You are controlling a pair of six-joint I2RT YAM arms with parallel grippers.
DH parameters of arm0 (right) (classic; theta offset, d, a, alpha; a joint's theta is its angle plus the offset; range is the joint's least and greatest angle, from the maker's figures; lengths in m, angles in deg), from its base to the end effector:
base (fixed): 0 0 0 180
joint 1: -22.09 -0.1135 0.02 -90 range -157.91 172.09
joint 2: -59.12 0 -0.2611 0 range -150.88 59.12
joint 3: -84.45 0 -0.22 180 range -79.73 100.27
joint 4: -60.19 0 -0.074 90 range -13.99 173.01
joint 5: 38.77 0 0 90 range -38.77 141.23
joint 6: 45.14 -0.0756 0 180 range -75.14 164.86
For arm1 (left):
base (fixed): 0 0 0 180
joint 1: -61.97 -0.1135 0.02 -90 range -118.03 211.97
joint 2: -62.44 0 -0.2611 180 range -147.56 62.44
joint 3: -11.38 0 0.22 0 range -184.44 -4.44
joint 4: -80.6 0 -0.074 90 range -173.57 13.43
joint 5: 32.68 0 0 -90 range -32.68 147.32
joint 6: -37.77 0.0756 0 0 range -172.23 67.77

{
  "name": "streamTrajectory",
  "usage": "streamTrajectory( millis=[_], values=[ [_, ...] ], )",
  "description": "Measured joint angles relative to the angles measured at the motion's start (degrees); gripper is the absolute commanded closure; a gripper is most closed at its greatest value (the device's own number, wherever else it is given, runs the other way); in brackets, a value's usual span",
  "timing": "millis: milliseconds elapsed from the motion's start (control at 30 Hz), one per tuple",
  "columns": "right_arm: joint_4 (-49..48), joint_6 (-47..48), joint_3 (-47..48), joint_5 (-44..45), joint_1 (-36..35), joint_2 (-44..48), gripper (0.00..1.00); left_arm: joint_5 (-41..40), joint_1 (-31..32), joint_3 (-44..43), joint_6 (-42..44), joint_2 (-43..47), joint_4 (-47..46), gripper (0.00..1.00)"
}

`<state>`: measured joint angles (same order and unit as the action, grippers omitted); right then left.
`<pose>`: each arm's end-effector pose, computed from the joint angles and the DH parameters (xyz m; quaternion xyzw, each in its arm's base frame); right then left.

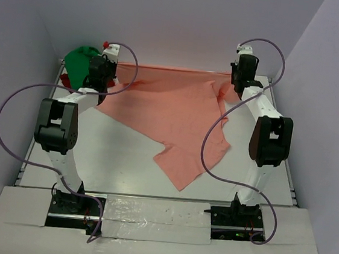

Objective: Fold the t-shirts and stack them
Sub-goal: Flatten out the tshirt

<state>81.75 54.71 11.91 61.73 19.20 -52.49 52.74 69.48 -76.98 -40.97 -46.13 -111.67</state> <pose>0.4693 0.0099 0.2760 -0.0452 0.8433 -0.1095 0.5242 0.4544 -0.0538 0.2644 0.0970 0.7480 0.0516 0.6546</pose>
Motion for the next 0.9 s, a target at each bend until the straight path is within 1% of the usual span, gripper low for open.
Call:
streamTrajectory(
  millis=[133, 167, 233, 267, 300, 333, 367, 400, 433, 467, 500, 567, 667, 767, 833, 900],
  values=[
    [-7.91, -0.94, -0.02, 5.11, -0.68, -0.96, 1.0, -3.58, 1.07, -0.37, 0.52, -3.02, -6.93, 0.99],
    [-10.62, -1.09, -0.48, 6.49, -0.85, -1.05, 1.0, -4.48, 1.36, -0.37, 0.63, -3.67, -8.76, 0.97],
    [-16.85, -1.36, -2.49, 9.05, -1.14, -1.01, 1.0, -6.34, 2.03, -0.37, 1.16, -4.98, -13.18, 0.87],
    [-19.65, -1.4, -3.54, 10.23, -1.27, -1.01, 1.0, -7.26, 2.43, -0.37, 1.53, -5.64, -15.39, 0.78],
    [-22.69, -1.31, -4.79, 11.61, -1.38, -1.01, 0.99, -8.57, 2.91, -0.37, 2.29, -6.38, -17.92, 0.45],
    [-24.81, -0.96, -5.73, 13.66, -1.42, -1.03, 0.85, -10.82, 3.26, -0.37, 3.67, -6.97, -19.98, 0.29],
    [-25.62, -0.94, -5.95, 15.41, -1.16, -1.11, 0.63, -12.74, 3.26, -0.48, 4.44, -7.56, -21.84, 0.21],
    [-26.32, -0.96, -5.75, 16.92, -0.66, -1.27, 0.25, -14.62, 3.23, -0.9, 5.03, -8.24, -23.17, 0.11],
    [-26.38, -0.85, -5.18, 18.14, -0.11, -1.51, 0.17, -16.5, 3.21, -1.75, 5.88, -9.16, -24.3, 0.04],
    [-26.01, -0.5, -4.0, 19.17, 0.31, -1.95, 0.13, -18.23, 3.23, -2.71, 6.45, -9.94, -25.24, 0.01],
    [-25.49, -0.42, -1.97, 19.76, 0.59, -2.73, 0.1, -19.63, 3.34, -3.69, 7.06, -10.69, -25.92, 0.01],
    [-25.46, -0.37, 0.39, 20.65, 1.22, -3.58, 0.09, -22.05, 4.02, -5.16, 8.31, -11.67, -26.97, 0.01],
    [-25.94, -0.02, 0.04, 21.31, 1.16, -3.19, 0.09, -24.94, 5.86, -5.29, 10.64, -11.74, -29.42, 0.01],
    [-24.48, 0.33, -0.79, 21.11, 0.26, -2.36, 0.08, -25.9, 7.76, -2.84, 11.43, -9.97, -29.7, 0.01],
    [-21.88, 0.35, -0.83, 20.44, -0.48, -1.57, 0.07, -25.29, 8.74, 0.66, 10.03, -6.62, -26.95, 0.03],
    [-18.8, 0.37, -0.83, 19.85, -1.31, -0.5, 0.07, -22.32, 9.05, 3.5, 7.06, -2.27, -20.72, 0.07]
  ],
)
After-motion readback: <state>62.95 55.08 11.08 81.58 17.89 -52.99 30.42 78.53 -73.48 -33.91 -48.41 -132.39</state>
